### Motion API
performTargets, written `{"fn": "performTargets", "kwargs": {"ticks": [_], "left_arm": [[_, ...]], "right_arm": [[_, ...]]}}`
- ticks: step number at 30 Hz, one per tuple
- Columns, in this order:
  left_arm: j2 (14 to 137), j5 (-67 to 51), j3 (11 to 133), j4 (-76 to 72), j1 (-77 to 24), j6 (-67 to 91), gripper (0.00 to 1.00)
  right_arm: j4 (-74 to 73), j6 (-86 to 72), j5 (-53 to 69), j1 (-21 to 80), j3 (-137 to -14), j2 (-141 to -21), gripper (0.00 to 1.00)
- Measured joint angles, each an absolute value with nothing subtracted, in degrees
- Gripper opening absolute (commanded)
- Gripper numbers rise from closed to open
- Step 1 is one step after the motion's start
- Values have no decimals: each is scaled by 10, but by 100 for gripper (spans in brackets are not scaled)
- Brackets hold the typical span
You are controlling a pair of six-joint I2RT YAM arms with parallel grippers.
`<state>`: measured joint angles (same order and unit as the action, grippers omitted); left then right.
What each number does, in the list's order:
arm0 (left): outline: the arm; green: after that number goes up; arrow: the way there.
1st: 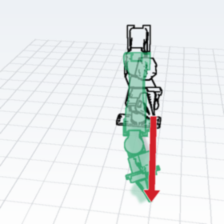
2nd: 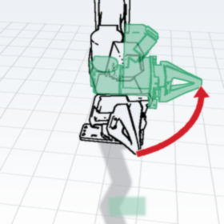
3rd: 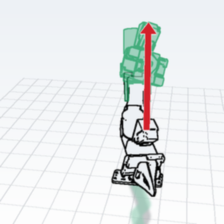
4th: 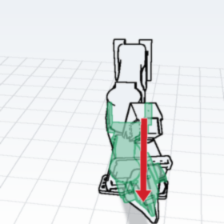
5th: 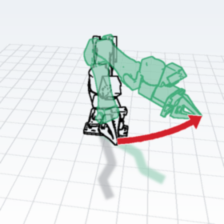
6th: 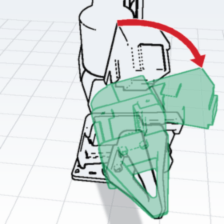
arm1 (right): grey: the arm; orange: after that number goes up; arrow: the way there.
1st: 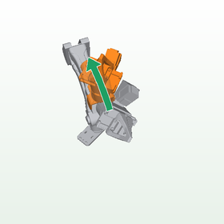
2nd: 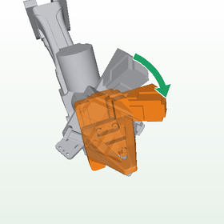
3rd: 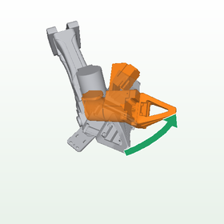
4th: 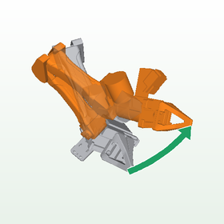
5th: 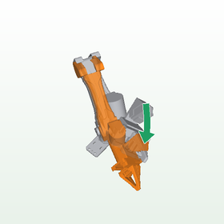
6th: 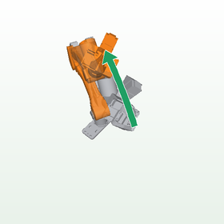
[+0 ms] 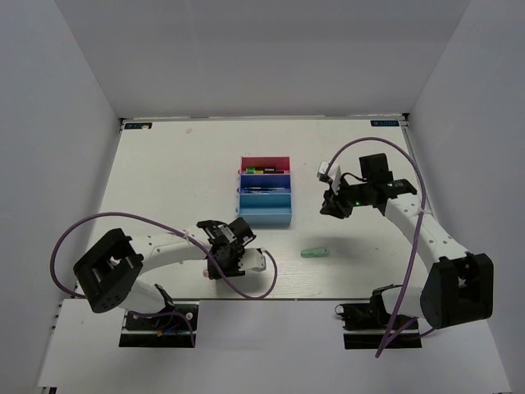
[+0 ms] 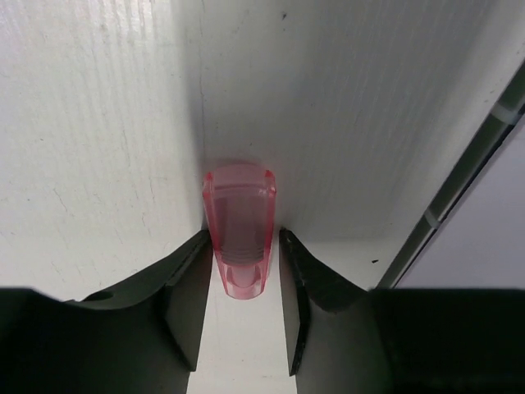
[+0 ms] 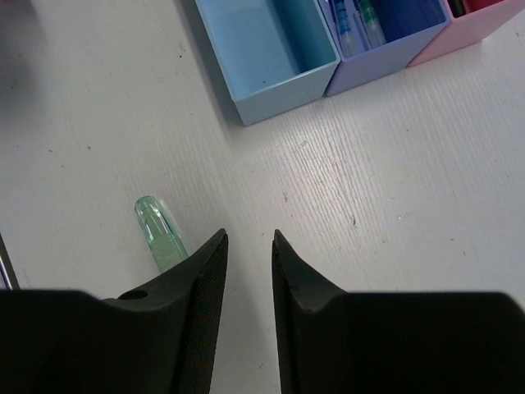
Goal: Sort the stationery into containers
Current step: Pick up the stationery from the center of the board, then place the stationery in the storage box.
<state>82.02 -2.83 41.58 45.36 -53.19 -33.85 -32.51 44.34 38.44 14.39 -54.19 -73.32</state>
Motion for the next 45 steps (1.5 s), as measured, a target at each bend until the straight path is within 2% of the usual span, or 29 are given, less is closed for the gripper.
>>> {"fn": "performTargets", "kwargs": {"ticks": [1,2,6,7,8,9,10,11,13,14,16,17,18,22,24,25,27,30,32,35,38,42,45], "left_arm": [[819,-28,415,453,-533,-336,44],[818,-28,413,452,-534,-333,36],[815,-22,410,450,-537,-325,19],[814,-21,411,449,-538,-323,16],[814,-21,411,449,-538,-321,8],[813,-21,411,449,-538,-319,0],[812,-21,411,449,-537,-315,0],[810,-21,411,448,-537,-311,0],[805,-23,413,446,-532,-304,0],[801,-26,418,448,-529,-300,0],[786,-34,439,452,-518,-291,0],[778,-42,459,454,-511,-286,0],[771,-51,480,452,-503,-279,0],[766,-87,592,431,-468,-258,0],[776,-97,649,424,-456,-261,0],[787,-100,677,419,-454,-263,0],[825,-108,735,420,-452,-281,0],[905,-118,809,425,-447,-309,0],[964,-126,854,436,-441,-329,0],[1030,-130,900,456,-428,-352,0],[1065,-132,914,468,-415,-366,4],[1076,-138,914,473,-399,-370,16],[1076,-142,914,473,-394,-370,30]], "right_arm": [[-325,441,388,140,-542,-731,32],[-325,441,392,136,-542,-730,32],[-325,439,405,120,-536,-722,32],[-325,439,408,117,-535,-721,35],[-326,439,408,115,-533,-721,53],[-327,438,409,113,-531,-720,64],[-329,440,408,111,-528,-719,72],[-332,450,408,109,-526,-718,90],[-345,470,405,108,-524,-718,90],[-350,481,404,106,-522,-718,88],[-364,506,403,105,-517,-719,69],[-374,519,404,104,-514,-720,49],[-382,530,406,103,-513,-724,0],[-430,565,415,102,-516,-768,0],[-458,585,423,102,-524,-802,11],[-469,593,427,102,-528,-816,26],[-485,609,433,102,-533,-835,42],[-500,637,437,102,-533,-839,54],[-493,653,436,102,-526,-828,72],[-476,666,430,102,-496,-790,90],[-455,676,420,103,-468,-755,90],[-432,676,409,103,-459,-747,90],[-417,672,405,102,-459,-747,90]]}}
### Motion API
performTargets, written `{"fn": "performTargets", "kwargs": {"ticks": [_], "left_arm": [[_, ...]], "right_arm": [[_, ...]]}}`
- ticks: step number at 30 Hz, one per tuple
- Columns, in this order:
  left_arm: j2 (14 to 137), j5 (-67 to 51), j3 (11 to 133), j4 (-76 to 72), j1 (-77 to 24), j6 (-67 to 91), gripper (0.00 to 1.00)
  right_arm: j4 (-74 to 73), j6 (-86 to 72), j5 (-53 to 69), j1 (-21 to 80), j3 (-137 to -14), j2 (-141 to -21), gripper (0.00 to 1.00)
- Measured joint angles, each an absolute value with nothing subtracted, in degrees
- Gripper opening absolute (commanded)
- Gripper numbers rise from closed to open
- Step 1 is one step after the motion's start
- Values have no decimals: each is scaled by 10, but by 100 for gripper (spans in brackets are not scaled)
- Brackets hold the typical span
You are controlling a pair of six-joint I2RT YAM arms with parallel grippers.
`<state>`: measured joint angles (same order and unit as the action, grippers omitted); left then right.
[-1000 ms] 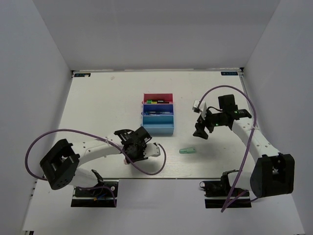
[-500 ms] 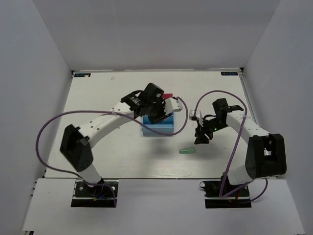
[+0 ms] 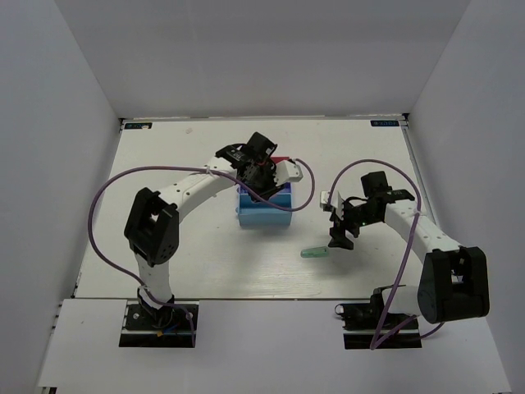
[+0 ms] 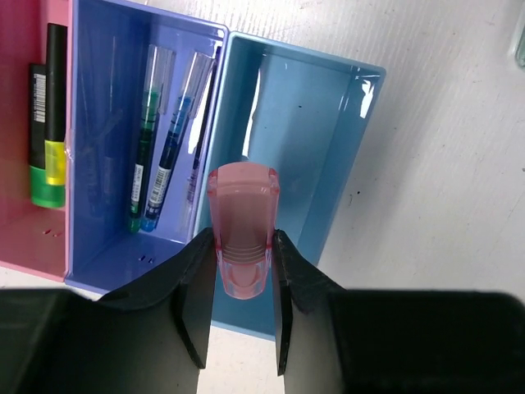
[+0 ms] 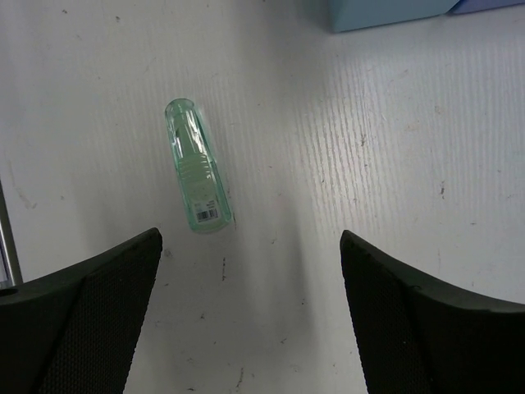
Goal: Sort the stationery into containers
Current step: Place the stationery in the storage box, then pick up the stationery from the center of the board.
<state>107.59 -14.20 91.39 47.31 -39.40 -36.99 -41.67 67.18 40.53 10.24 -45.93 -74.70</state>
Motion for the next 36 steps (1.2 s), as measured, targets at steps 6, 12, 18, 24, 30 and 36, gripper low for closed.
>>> {"fn": "performTargets", "kwargs": {"ticks": [6,12,18,24,30,36], "left_arm": [[1076,-152,911,466,-394,-361,66],[1071,-157,892,454,-394,-349,71],[1023,-159,870,439,-394,-308,49],[781,-159,682,380,-396,-228,50],[512,-147,477,360,-401,-154,53],[425,-124,411,375,-401,-103,54]], "right_arm": [[-404,670,404,102,-459,-748,90],[-420,763,408,107,-458,-774,90],[-427,851,408,127,-453,-808,89],[-414,865,385,176,-437,-833,83],[-390,821,345,229,-429,-849,76],[-346,756,302,277,-443,-872,66]]}}
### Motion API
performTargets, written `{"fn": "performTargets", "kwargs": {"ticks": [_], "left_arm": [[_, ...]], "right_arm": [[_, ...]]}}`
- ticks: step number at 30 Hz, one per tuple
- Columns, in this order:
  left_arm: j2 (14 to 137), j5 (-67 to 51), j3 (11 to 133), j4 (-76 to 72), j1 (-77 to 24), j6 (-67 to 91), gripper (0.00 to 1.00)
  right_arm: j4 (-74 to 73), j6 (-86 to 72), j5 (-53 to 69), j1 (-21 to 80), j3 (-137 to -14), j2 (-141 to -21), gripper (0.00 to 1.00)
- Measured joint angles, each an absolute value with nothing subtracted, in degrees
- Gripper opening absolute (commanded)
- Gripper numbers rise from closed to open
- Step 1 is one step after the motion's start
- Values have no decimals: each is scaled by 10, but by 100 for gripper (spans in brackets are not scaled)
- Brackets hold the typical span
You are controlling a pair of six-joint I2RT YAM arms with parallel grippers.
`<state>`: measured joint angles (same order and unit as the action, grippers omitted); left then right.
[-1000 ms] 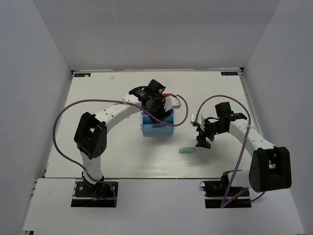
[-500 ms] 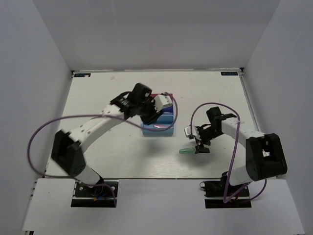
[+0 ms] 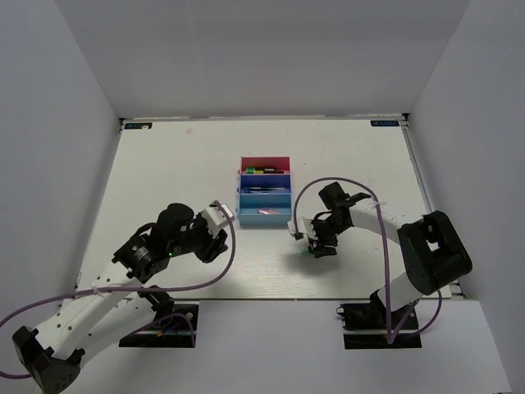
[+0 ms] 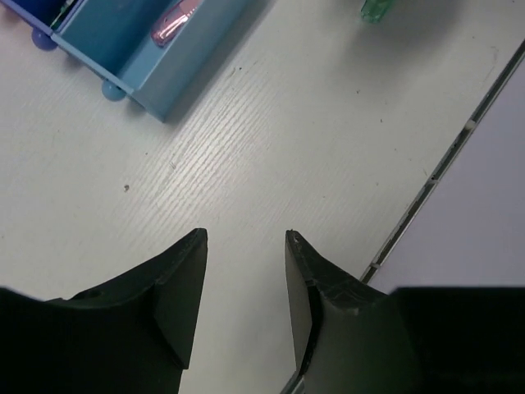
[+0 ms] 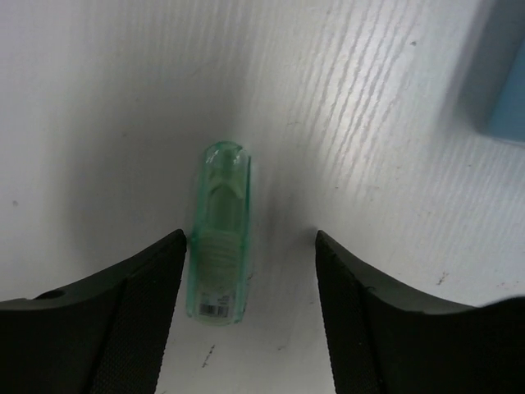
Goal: Sort the stationery into containers
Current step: Pick up the stationery from the center of the board, then place the stationery in the storage box.
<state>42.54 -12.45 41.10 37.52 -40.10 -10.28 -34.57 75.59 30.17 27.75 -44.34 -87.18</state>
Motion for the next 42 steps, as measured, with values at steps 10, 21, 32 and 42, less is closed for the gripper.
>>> {"fn": "performTargets", "kwargs": {"ticks": [10,21,32,42], "left_arm": [[316,-112,364,405,-401,-64,54],[273,-105,345,425,-401,-49,54],[264,-105,336,433,-401,-41,54],[264,-105,332,434,-401,-33,54]], "right_arm": [[-329,695,247,325,-457,-880,28],[-325,671,193,357,-455,-869,8],[-435,631,145,359,-496,-844,5],[-480,570,158,392,-730,-887,0]]}}
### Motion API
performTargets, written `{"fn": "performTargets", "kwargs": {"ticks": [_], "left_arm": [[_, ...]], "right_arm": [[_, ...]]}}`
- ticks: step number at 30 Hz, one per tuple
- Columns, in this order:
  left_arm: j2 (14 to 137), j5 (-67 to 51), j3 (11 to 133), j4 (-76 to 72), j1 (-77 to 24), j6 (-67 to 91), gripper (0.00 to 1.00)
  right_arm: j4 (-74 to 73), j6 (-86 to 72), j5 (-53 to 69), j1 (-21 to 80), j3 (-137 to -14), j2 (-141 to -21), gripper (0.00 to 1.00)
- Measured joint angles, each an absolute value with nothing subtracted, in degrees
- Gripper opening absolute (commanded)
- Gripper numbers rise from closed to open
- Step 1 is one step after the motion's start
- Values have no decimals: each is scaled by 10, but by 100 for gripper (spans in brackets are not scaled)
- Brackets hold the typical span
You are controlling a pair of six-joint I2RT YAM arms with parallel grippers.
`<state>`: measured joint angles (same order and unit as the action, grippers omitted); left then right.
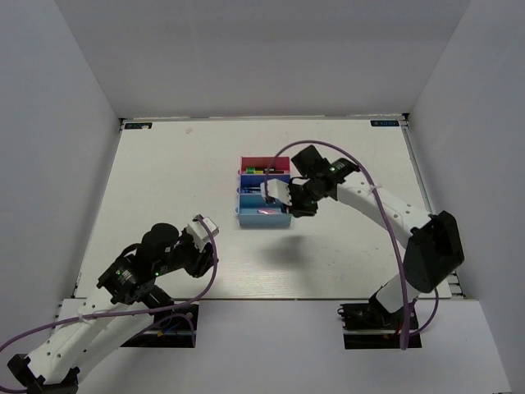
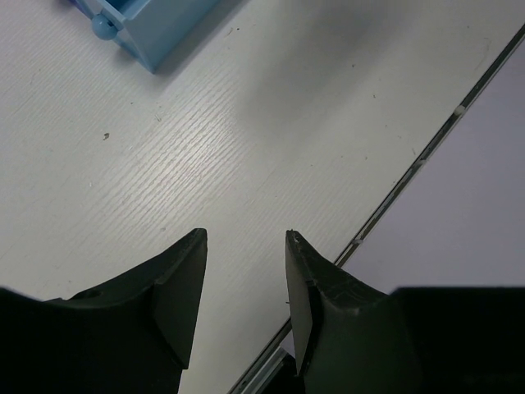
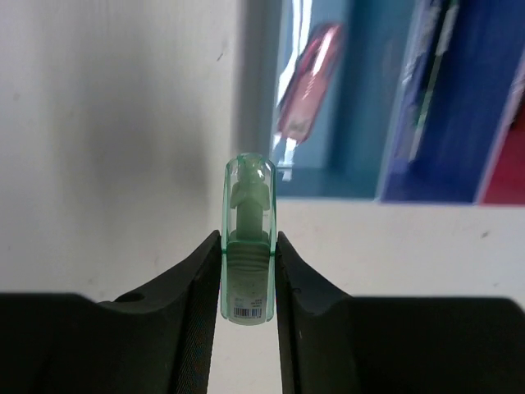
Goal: Sort the stationery into containers
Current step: Place the stationery in the storage box, then reset both arms
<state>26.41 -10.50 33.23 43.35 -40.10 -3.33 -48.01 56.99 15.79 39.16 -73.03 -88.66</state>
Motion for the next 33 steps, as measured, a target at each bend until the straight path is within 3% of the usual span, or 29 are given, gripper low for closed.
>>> {"fn": "performTargets", "kwargs": {"ticks": [9,14,15,18,19,26,28,31,33], "left_arm": [[253,-104,332,442,-401,-29,54],[243,-101,332,454,-401,-27,54],[241,-100,332,456,-401,-27,54],[238,-99,332,462,-401,-25,54],[237,-99,332,462,-401,-25,54],[241,-99,330,457,-401,-21,54],[247,-93,330,452,-401,-12,69],[268,-52,331,441,-401,26,99],[292,-12,333,437,-401,57,99]], "right_arm": [[-496,546,145,430,-939,-1057,0],[-499,544,136,441,-974,-1115,22],[-502,544,134,443,-976,-1120,27],[-509,537,131,445,-981,-1136,79],[-509,537,130,445,-981,-1139,91],[-506,510,123,445,-980,-1138,91],[-496,480,117,444,-974,-1127,91],[-438,388,61,443,-938,-1075,91],[-407,311,1,439,-899,-1015,91]]}}
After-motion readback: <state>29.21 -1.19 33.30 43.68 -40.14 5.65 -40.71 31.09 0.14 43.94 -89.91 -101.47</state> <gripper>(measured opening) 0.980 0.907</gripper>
